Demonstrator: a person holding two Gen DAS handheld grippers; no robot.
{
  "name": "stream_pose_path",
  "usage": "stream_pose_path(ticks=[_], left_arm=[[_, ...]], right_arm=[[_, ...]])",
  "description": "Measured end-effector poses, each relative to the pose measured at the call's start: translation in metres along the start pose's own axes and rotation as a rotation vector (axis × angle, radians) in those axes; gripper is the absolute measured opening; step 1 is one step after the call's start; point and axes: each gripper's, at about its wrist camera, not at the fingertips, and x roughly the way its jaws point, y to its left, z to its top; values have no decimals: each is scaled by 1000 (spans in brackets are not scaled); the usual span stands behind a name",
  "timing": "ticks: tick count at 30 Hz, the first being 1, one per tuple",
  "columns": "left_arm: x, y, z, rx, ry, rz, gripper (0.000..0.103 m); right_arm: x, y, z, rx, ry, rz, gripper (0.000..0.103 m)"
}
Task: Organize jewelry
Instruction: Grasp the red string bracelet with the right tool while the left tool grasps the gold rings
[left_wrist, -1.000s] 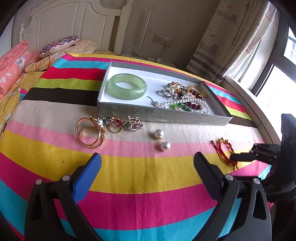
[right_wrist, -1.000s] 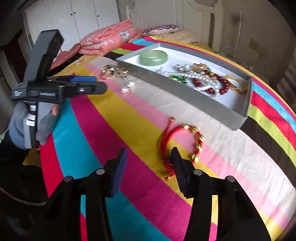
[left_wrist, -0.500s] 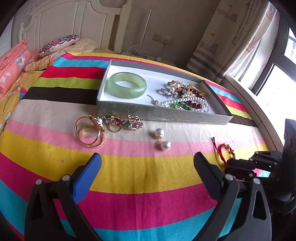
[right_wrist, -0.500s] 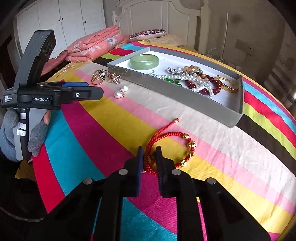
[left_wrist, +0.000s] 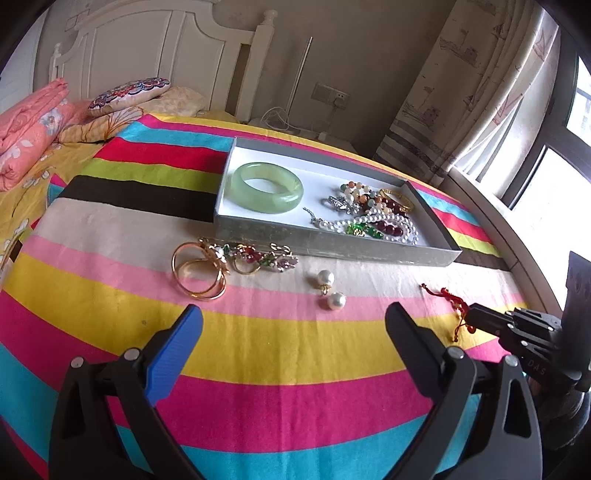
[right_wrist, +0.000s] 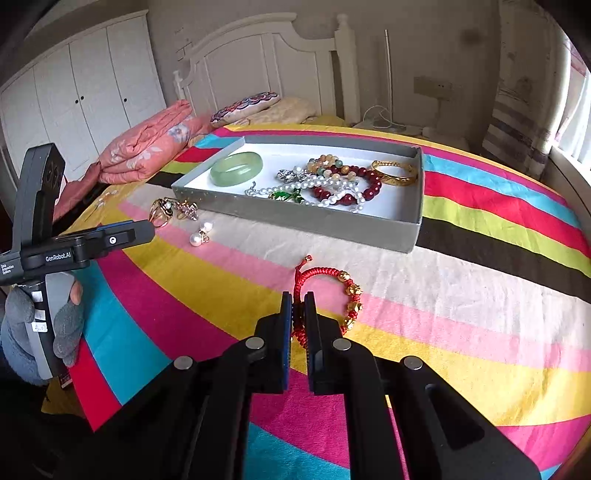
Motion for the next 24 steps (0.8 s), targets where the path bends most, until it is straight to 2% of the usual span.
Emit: stream_pose_path(ticks=[3, 9, 14, 16, 20, 21, 22, 24], left_arm=[[-3, 15, 1, -60, 11, 10, 97], [-1, 16, 7, 63, 26, 147, 91], [17, 26, 21, 86, 60, 169, 69], [27, 33, 26, 69, 94, 157, 68], [35, 39, 33, 59, 99, 156, 66], [35, 39, 33, 61, 96, 156, 60], [35, 38, 33, 80, 97, 172, 40], [34, 33, 30, 122, 98, 189, 39]], right_arm=[[-3, 1, 0, -1, -7, -6, 7], [-2, -5, 0, 35, -3, 19, 7], [-3, -9, -2, 58, -6, 27, 7], [-3, -7, -1, 55, -4, 22, 7], [-1, -6, -1, 49, 6, 25, 7], [-1, -6, -1, 49, 7, 26, 7], [-1, -7, -1, 50, 7, 26, 7], [-1, -7, -1, 51, 3, 27, 7]])
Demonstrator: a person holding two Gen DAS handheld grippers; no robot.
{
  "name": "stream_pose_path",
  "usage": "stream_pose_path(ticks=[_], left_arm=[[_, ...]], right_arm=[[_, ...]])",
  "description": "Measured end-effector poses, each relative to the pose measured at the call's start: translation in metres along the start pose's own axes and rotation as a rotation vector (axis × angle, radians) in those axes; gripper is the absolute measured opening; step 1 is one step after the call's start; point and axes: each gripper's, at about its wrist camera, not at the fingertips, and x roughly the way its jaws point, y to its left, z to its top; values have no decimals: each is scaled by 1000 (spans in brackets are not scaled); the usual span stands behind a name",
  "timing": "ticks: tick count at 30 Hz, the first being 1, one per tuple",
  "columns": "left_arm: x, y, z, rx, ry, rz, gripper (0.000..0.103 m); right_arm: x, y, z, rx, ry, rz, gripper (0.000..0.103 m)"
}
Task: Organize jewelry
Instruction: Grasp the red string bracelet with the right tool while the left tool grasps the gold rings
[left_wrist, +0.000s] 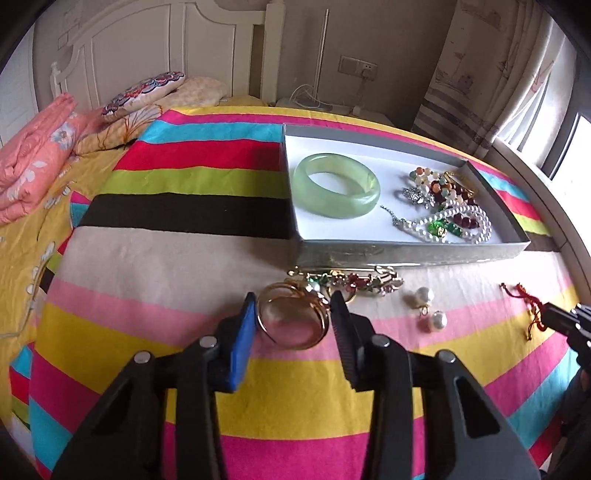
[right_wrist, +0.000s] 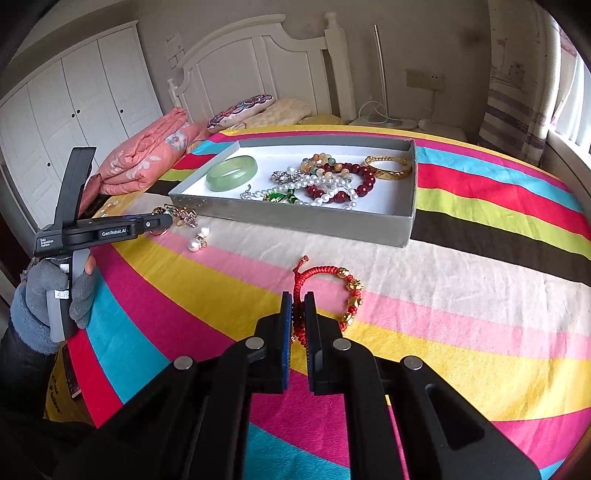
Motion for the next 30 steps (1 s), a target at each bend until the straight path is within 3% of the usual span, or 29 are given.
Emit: stream_pose_path(ticks=[4, 11, 30], left_arm=[[-10, -9, -9, 28, -28, 67, 39], [-29, -20, -23, 57, -56, 92, 39], [-44, -19, -27, 7, -105, 63, 39]], right_arm=[[-1, -2, 0, 7, -8, 3, 7], [-5, -2, 0, 12, -26, -4, 7], [-33, -12, -3, 68, -158, -3, 7]])
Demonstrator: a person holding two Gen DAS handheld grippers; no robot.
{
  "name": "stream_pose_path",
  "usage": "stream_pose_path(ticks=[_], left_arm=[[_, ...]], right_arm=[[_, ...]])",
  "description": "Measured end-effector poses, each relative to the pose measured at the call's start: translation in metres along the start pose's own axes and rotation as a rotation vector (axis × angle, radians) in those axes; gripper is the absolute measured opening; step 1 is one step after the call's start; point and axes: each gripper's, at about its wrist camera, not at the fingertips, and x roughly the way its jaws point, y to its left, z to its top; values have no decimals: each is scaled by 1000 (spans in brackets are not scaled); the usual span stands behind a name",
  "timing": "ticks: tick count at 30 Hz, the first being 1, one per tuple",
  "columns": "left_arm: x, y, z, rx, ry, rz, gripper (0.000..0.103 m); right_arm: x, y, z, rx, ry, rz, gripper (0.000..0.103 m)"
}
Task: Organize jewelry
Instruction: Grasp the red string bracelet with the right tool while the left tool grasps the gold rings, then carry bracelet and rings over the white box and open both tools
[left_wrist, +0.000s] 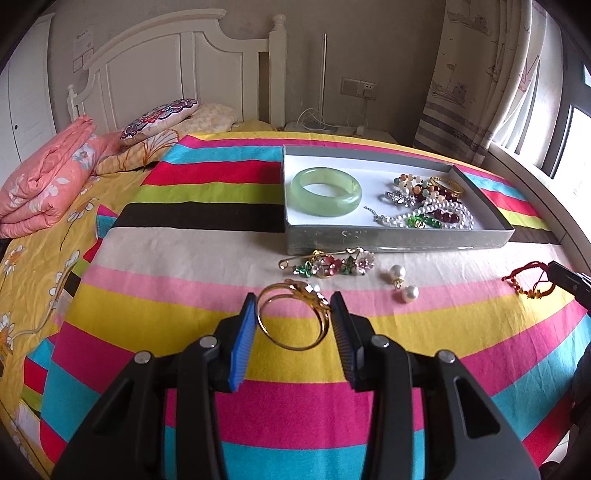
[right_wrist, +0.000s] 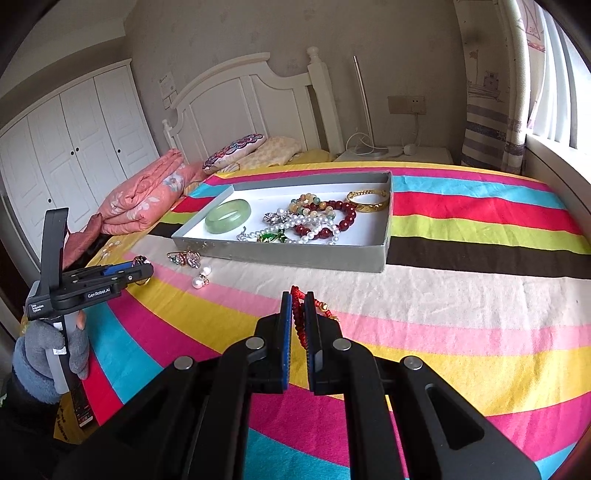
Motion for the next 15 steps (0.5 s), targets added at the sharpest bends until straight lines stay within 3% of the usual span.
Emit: stream_pose_path(ticks=[15], left_arm=[[-7, -14, 10, -20, -59, -66, 39]], right_arm=[[-5, 19, 10, -11, -29, -10, 7]])
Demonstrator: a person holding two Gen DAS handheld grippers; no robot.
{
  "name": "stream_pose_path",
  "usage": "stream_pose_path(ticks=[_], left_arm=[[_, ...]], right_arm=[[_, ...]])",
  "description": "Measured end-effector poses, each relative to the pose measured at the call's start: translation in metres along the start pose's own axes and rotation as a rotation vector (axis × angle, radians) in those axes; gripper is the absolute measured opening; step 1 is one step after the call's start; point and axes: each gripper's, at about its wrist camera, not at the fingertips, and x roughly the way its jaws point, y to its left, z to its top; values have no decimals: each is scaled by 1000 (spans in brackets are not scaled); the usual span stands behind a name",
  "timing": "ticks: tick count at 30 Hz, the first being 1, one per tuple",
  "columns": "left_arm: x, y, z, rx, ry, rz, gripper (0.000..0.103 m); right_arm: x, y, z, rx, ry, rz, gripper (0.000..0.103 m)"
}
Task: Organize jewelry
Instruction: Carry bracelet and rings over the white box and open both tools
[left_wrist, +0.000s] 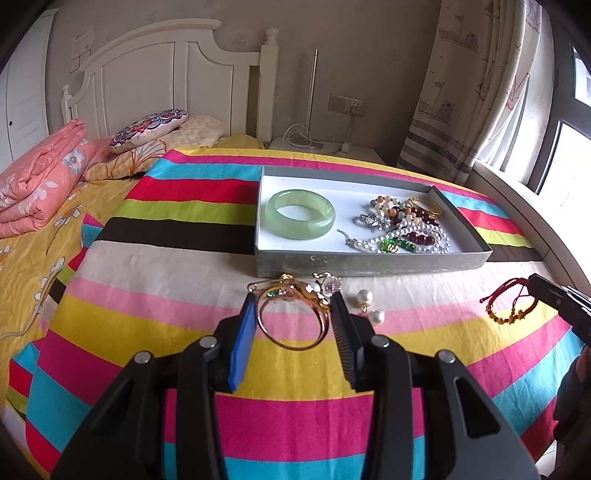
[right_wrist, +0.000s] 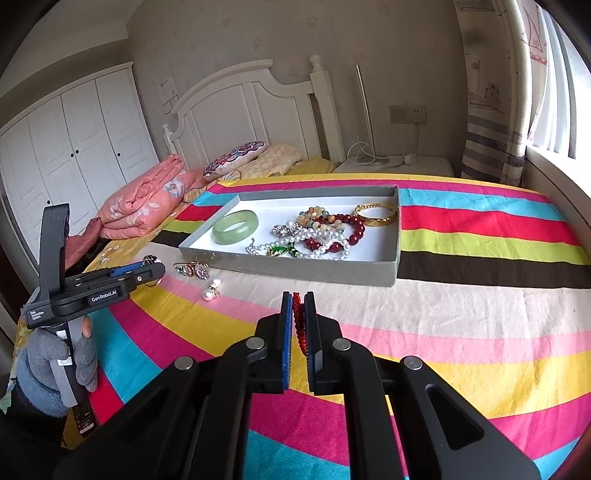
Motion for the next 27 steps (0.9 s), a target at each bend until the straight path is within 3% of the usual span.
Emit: stream_pose_path(ticks=[13, 27], left_arm=[[2, -31, 46, 45, -64, -58, 39], [61, -31, 103, -15, 51, -112, 39]], right_arm=[[25, 27, 69, -111, -72, 10, 7], [109, 18, 144, -52, 31, 70, 7]])
